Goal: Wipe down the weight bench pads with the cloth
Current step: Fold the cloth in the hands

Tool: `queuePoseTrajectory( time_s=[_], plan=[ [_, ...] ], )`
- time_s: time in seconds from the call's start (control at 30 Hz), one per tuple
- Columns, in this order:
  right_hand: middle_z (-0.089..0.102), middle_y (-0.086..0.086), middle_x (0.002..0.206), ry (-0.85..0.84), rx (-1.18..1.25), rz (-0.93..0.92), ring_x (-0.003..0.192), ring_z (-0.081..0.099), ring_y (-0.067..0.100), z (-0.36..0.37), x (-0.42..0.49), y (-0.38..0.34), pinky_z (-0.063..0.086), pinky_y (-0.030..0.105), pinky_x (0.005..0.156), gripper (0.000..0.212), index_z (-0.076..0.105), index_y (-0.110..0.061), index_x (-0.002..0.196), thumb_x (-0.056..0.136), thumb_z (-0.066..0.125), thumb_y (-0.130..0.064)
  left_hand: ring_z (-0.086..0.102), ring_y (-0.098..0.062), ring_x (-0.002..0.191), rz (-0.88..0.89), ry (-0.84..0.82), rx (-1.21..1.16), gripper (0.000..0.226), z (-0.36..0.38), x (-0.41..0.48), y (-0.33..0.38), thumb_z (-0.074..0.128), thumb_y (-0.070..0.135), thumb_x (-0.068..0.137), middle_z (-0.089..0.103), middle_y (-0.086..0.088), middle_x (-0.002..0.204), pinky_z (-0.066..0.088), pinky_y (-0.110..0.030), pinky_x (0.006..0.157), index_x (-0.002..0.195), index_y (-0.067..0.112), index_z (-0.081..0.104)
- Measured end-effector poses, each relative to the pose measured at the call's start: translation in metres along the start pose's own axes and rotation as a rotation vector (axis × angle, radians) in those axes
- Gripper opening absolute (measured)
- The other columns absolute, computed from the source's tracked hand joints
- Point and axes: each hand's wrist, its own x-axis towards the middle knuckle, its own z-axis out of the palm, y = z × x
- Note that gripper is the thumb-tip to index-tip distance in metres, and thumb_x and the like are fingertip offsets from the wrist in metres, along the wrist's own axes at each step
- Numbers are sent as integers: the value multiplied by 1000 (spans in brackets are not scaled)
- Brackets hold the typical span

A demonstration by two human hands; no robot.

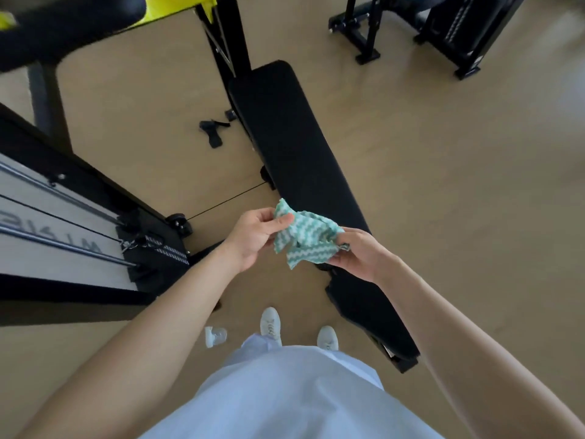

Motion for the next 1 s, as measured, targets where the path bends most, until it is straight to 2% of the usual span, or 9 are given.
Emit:
queuePoseTrajectory(
  time_s=[0.13, 0.27, 0.4, 0.57, 0.63, 0.7, 0.83, 0.9, 1.0],
  plan=[
    [73, 17, 119, 92, 61, 62, 98, 75, 28, 1, -2, -8, 63, 39, 76, 35, 59, -4, 136, 108, 46, -22, 71, -18, 80, 51, 118, 32, 22, 3, -11, 9, 77, 29, 88, 75, -6, 90, 53, -32, 77, 93, 9, 71],
    [68, 12, 134, -10, 165, 65, 126, 63, 33, -2, -7, -19, 40, 50, 112, 49, 61, -14, 135, 96, 51, -42, 67, -13, 72, 85, 273, 38, 22, 8, -17, 19, 78, 28, 88, 73, 2, 76, 52, -32, 75, 72, 16, 70],
    [68, 11, 134, -154, 203, 62, 130, 61, 28, 2, -9, -35, 28, 55, 118, 60, 60, -15, 137, 92, 56, -55, 65, -21, 83, 127, 390, 36, 23, 8, -22, 27, 79, 32, 86, 75, -15, 92, 55, -51, 92, 77, 11, 76],
    [74, 12, 123, 14, -260, -167, 108, 73, 23, 31, -7, -50, 55, 41, 98, 25, 70, -11, 118, 93, 73, -17, 69, -19, 82, 154, 458, 24, 12, 4, -32, 38, 75, 23, 91, 75, -5, 89, 54, -38, 81, 86, 13, 76],
    [75, 14, 116, 37, -317, -238, 96, 75, 20, 38, -7, -60, 60, 35, 81, 18, 71, -8, 113, 96, 70, -12, 70, -15, 82, 187, 528, 53, 4, 0, -38, 44, 75, 19, 91, 74, 1, 89, 56, -36, 82, 89, 17, 73],
    [76, 14, 113, 78, -407, -287, 94, 75, 20, 44, -8, -68, 62, 37, 83, 15, 72, -7, 112, 99, 66, -13, 69, -14, 85, 205, 612, 88, 14, -4, -45, 48, 77, 18, 90, 71, 2, 94, 57, -35, 80, 96, 18, 64],
    [69, 9, 115, 219, -493, -362, 103, 71, 23, 58, -7, -80, 60, 39, 88, 43, 52, -9, 142, 101, 63, -14, 73, -20, 95, 247, 634, 178, 21, -18, -58, 53, 76, 16, 91, 74, -3, 100, 62, -40, 84, 104, 18, 60],
    [67, 9, 117, 135, -520, -358, 108, 70, 26, 66, -8, -89, 58, 45, 95, 66, 33, -23, 156, 99, 66, -16, 72, -21, 98, 273, 600, 298, 18, -24, -67, 58, 75, 14, 91, 74, -3, 102, 60, -26, 77, 106, 20, 68],
    [64, 7, 127, -48, -913, -440, 113, 66, 26, 80, -15, -100, 56, 45, 100, 75, 42, -24, 153, 88, 80, -17, 65, -5, 90, 293, 579, 514, 34, -32, -85, 69, 81, 14, 85, 69, 7, 101, 49, -7, 64, 118, 18, 72]
  ],
)
